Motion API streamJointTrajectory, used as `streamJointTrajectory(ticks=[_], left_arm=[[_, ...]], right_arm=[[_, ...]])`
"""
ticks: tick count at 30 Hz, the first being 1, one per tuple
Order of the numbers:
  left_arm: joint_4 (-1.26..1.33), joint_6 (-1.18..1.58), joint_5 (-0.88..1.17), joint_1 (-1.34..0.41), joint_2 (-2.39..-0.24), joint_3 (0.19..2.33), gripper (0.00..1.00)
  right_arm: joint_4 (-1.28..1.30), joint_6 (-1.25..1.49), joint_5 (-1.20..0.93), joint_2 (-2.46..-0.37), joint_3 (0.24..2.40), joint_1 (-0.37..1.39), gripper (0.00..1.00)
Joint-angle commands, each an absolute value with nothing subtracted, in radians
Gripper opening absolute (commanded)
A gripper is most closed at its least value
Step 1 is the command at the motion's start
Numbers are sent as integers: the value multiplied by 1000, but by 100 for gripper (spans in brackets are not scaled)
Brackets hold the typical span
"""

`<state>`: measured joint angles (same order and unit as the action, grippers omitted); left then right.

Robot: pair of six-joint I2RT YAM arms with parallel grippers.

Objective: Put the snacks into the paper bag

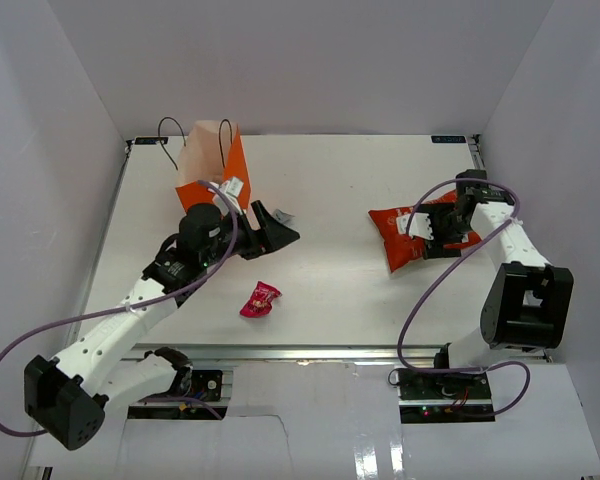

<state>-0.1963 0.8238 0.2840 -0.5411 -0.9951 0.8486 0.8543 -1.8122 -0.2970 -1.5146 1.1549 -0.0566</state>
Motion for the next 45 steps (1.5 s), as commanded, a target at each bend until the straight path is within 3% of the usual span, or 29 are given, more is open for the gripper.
streamJointTrajectory(ticks=[1, 7, 13, 25, 27, 45], left_arm=[[-75, 883, 249, -609, -1002, 835, 93], [60, 962, 239, -678, -1054, 721, 94], [132, 996, 241, -713, -1124, 693, 94], [149, 1028, 245, -770, -1299, 749, 94], [150, 1034, 248, -773, -1324, 755, 94], [152, 1144, 236, -781, -1603, 1006, 95]], right_arm=[[801, -1849, -377, -1508, 1142, -49, 87], [698, -1747, -396, -1531, 1094, -28, 80], [654, -1710, -373, -1562, 1045, -28, 66], [612, -1595, -417, -1566, 1009, -29, 25], [632, -1574, -458, -1542, 1008, -31, 8], [779, -1324, -871, -1384, 1055, -35, 8]])
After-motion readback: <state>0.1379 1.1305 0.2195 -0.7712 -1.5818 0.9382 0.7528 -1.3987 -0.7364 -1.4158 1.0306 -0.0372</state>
